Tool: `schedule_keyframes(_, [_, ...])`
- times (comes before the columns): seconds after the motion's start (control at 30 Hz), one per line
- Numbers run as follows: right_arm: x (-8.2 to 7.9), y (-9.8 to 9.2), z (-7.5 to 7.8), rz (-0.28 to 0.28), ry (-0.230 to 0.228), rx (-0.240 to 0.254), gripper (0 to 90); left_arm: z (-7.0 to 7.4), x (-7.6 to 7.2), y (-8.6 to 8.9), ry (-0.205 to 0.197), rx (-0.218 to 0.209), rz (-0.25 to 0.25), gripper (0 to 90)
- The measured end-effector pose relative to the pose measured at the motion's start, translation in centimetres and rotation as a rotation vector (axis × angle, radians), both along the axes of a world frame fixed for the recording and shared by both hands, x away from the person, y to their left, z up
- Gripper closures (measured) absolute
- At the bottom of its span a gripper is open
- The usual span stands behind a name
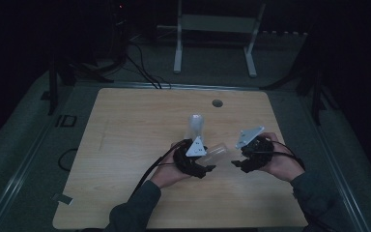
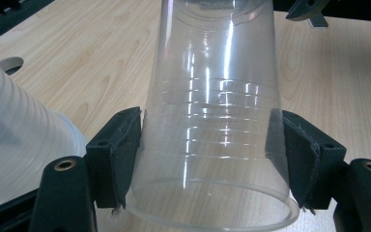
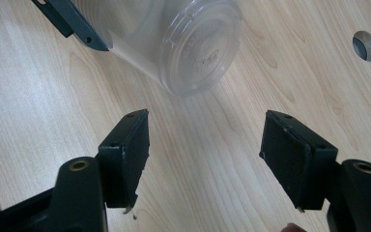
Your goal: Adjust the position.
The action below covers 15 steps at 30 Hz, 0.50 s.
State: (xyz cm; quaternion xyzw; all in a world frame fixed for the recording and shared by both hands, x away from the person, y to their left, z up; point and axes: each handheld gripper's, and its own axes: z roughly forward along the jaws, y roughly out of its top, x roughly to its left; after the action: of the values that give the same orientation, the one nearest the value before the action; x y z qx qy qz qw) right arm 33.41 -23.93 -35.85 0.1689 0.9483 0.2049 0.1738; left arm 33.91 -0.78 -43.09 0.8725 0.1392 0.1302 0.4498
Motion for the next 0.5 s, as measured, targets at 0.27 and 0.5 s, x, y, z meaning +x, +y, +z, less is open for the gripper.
schedule_keyframes(0.27, [-0.07,0.14,0.29,0.014,0.004,-0.019,34.1,0.38,0.15,-0.11,0.001,0.021,-0.02,29.6])
schedule_keyframes(0.5, [-0.14,0.33,0.47,0.027,0.008,-0.033,34.1,0.61,0.25,-0.14,0.003,0.041,-0.037,29.6])
